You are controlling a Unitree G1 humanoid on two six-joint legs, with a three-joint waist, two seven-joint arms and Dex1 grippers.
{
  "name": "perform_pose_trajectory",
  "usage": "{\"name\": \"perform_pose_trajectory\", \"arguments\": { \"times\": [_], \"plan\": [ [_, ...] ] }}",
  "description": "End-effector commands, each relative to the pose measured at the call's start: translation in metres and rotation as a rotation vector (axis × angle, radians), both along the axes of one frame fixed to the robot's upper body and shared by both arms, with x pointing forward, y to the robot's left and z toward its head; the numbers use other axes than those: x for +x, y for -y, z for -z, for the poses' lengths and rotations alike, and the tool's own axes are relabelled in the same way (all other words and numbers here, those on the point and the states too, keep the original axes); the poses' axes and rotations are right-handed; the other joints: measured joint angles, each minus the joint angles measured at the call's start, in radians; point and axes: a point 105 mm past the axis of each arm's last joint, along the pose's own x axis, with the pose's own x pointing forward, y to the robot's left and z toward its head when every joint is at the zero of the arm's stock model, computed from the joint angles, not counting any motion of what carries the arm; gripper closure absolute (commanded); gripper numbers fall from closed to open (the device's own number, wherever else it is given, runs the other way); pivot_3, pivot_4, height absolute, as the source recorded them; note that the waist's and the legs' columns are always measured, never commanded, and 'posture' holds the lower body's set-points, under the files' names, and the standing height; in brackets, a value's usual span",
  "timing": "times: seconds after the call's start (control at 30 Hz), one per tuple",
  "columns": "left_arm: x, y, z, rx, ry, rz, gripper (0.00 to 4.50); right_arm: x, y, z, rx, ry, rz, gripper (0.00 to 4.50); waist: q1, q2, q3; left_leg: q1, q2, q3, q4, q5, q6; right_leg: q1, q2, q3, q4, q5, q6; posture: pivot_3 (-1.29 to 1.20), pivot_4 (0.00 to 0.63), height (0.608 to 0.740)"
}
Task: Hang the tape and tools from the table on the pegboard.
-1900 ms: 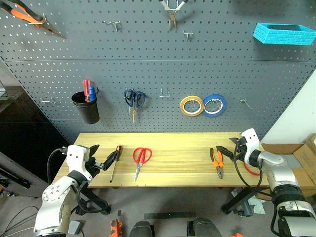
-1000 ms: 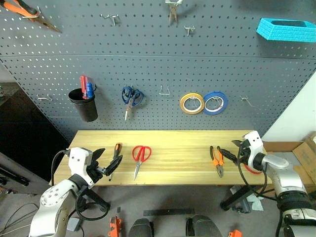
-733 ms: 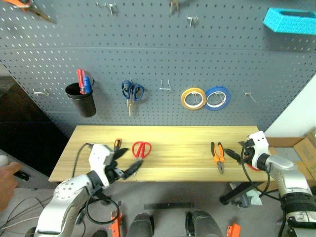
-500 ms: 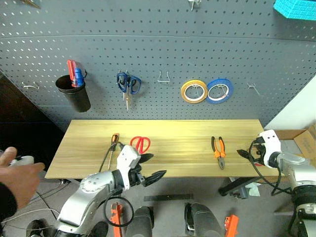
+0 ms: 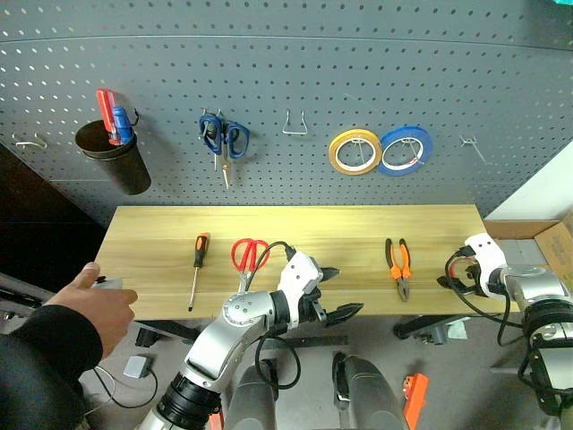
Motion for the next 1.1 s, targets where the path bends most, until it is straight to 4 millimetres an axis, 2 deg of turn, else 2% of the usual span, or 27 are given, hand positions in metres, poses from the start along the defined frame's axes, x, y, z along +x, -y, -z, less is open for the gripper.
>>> {"name": "perform_pose_trajectory", "arguments": {
  "times": [0.03, 0.13, 0.23, 0.5, 0.63, 0.8, 0.9, 1.0, 1.1],
  "plan": [
    [-0.004, 0.002, -0.014, -0.027, 0.04, 0.028, 0.16, 0.003, 0.005, -0.002, 0.004, 0.012, 0.042, 0.0, -0.002, 0.0, 0.004, 0.0, 0.0, 0.0, 0.0, 0.0, 0.0, 0.0, 0.0, 0.0, 0.0, 0.0, 0.0, -0.06, 0.304, 0.74],
    [-0.005, -0.002, -0.017, -0.025, 0.047, 0.014, 0.16, 0.003, 0.003, 0.002, 0.01, 0.006, 0.047, 0.0, -0.002, -0.001, 0.006, 0.0, 0.0, 0.0, 0.0, 0.0, 0.0, 0.0, 0.0, 0.001, 0.0, 0.001, 0.001, -0.05, 0.305, 0.74],
    [-0.007, -0.006, -0.019, -0.023, 0.047, 0.01, 0.13, 0.005, 0.0, 0.004, 0.008, 0.006, 0.046, 0.56, -0.002, -0.003, 0.009, 0.0, 0.0, 0.001, 0.0, 0.0, 0.0, 0.0, 0.0, 0.001, 0.0, 0.001, 0.001, -0.05, 0.314, 0.74],
    [-0.005, -0.009, -0.021, -0.014, 0.049, -0.006, 0.13, 0.011, -0.009, 0.006, 0.024, 0.023, 0.045, 3.25, 0.001, -0.007, 0.016, 0.0, 0.0, 0.001, 0.001, 0.0, 0.0, 0.0, 0.0, 0.002, 0.0, 0.001, 0.002, -0.04, 0.314, 0.74],
    [-0.002, -0.013, -0.022, -0.009, 0.056, -0.008, 0.13, 0.016, -0.005, 0.001, 0.011, 0.077, 0.092, 4.48, 0.001, -0.007, 0.016, 0.0, 0.0, 0.0, 0.0, 0.0, 0.0, 0.0, 0.0, 0.001, 0.0, 0.001, 0.002, -0.05, 0.309, 0.74],
    [0.006, -0.018, -0.038, -0.064, 0.072, -0.013, 0.13, 0.03, 0.019, -0.028, 0.006, 0.325, 0.303, 4.48, 0.002, -0.006, 0.017, -0.001, 0.0, 0.001, 0.0, 0.0, 0.0, -0.001, 0.0, 0.001, 0.0, 0.002, 0.003, -0.05, 0.298, 0.74],
    [0.012, -0.021, -0.048, -0.085, 0.092, -0.018, 0.13, 0.033, 0.012, -0.056, 0.086, 0.51, 0.329, 4.48, 0.003, -0.006, 0.017, -0.001, 0.0, 0.001, 0.0, 0.0, 0.0, -0.001, 0.0, 0.002, 0.0, 0.002, 0.003, -0.06, 0.297, 0.74],
    [0.016, -0.026, -0.055, -0.087, 0.114, -0.019, 0.13, 0.018, 0.003, -0.091, 0.125, 0.663, 0.35, 4.48, 0.004, -0.003, 0.017, -0.002, 0.0, 0.0, 0.0, 0.0, 0.0, -0.001, 0.0, 0.001, 0.0, 0.001, 0.005, -0.07, 0.285, 0.74],
    [0.018, -0.029, -0.057, -0.086, 0.122, -0.022, 0.13, 0.001, -0.006, -0.117, 0.133, 0.747, 0.374, 4.48, 0.003, -0.001, 0.017, -0.003, 0.0, 0.0, 0.0, 0.0, 0.0, -0.003, 0.0, 0.001, 0.001, 0.001, 0.006, -0.08, 0.277, 0.74]
  ]
}}
